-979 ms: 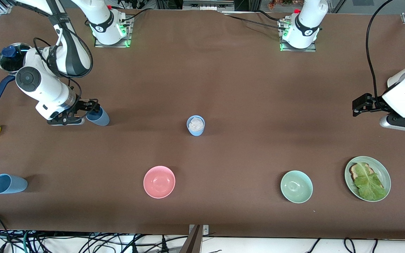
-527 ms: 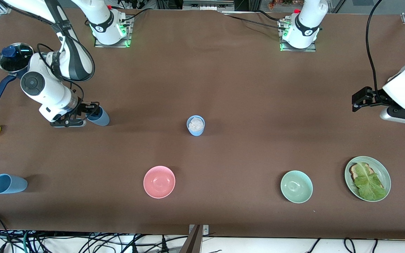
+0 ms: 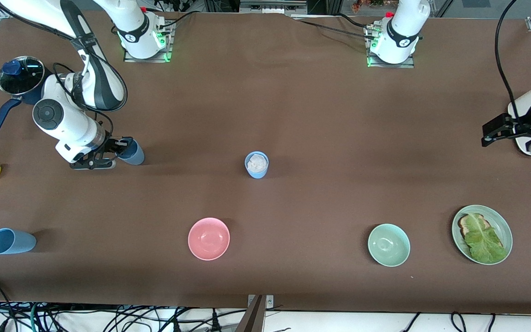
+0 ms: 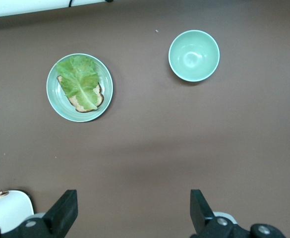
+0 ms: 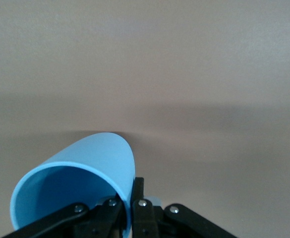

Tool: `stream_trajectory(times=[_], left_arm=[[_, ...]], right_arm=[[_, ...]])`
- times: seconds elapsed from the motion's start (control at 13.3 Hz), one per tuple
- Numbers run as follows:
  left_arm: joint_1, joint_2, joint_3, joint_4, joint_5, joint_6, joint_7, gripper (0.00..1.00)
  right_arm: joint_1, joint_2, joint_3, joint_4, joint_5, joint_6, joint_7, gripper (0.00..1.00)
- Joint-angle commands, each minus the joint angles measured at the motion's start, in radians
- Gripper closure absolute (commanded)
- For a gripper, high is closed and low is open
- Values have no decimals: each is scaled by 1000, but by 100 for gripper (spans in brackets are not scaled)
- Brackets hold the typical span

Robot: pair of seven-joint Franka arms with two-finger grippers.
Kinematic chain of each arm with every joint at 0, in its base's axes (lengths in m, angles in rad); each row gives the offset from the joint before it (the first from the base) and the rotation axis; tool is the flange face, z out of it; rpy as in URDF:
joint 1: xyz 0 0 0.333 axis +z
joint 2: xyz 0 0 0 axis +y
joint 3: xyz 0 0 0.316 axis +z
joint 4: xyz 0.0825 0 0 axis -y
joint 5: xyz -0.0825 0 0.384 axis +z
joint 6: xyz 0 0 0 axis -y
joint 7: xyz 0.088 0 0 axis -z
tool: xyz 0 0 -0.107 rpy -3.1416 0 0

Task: Stack blue cups with both arms
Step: 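Grasp the empty blue cup's rim with the right gripper, then carry the empty cup with the right gripper and lower it into the tissue cup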

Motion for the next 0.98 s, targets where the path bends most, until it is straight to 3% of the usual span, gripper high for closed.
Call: stream_trajectory(times=[0.0, 0.23, 0.38, 0.53, 0.75, 0.9], left_arm=[[3, -45, -4, -31, -19, 5, -158, 0], [11, -53, -6, -31, -18, 1, -160, 0], [37, -53, -6, -34, -25, 1, -64, 0], [41, -56, -7, -39, -27, -2, -22, 0], [40, -91, -9, -44, -27, -37, -19, 0], [41, -91, -9, -45, -27, -52, -10, 0]], right_arm=[[-2, -37, 6, 35, -17, -61, 7, 100], [0, -37, 22, 194, -11, -302, 14, 100], [3, -37, 45, 306, -1, -451, 42, 100], [3, -37, 131, 401, 0, -561, 156, 100], [4, -26, 269, 488, 46, -600, 363, 100], [33, 3, 295, 547, 156, -585, 450, 100]])
